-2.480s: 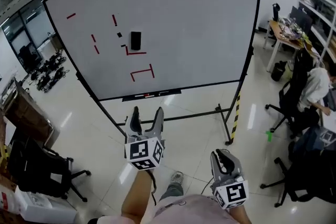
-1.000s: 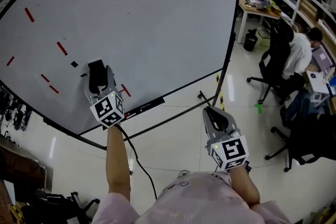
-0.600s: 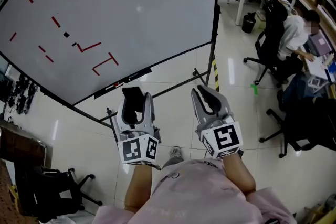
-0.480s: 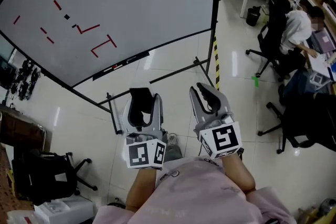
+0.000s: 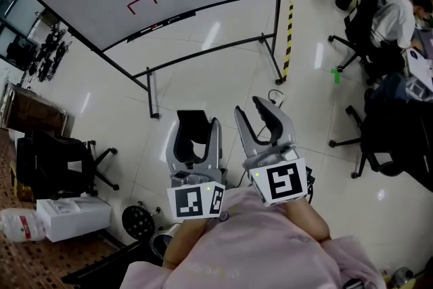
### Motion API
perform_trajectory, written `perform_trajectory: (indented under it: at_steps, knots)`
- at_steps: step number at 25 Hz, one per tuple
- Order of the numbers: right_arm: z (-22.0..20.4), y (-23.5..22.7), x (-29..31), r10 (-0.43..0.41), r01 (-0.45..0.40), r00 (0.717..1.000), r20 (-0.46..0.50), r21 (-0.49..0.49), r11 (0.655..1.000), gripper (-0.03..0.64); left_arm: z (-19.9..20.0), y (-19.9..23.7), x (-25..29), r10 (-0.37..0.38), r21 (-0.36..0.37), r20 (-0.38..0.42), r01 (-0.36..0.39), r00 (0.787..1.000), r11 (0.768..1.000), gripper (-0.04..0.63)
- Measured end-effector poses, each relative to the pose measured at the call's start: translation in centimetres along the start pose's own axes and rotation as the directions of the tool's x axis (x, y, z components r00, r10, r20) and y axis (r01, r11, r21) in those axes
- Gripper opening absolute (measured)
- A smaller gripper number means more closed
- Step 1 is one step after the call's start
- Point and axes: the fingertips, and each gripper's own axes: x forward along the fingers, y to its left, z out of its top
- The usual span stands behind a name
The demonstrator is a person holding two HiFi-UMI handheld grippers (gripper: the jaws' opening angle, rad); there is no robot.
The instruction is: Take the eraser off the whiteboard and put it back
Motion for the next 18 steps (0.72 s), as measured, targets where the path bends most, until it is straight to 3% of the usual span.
perform_trajectory:
  at_steps: [18]
  knots:
    - [1.2,9.4,-6.0,0.125,-0.125,0.992,0.019,-0.01,0.992,0.14,3.1,1.4,-10.1,0.036,-0.018,0.079,-0.035,0.996,0.999,0.27]
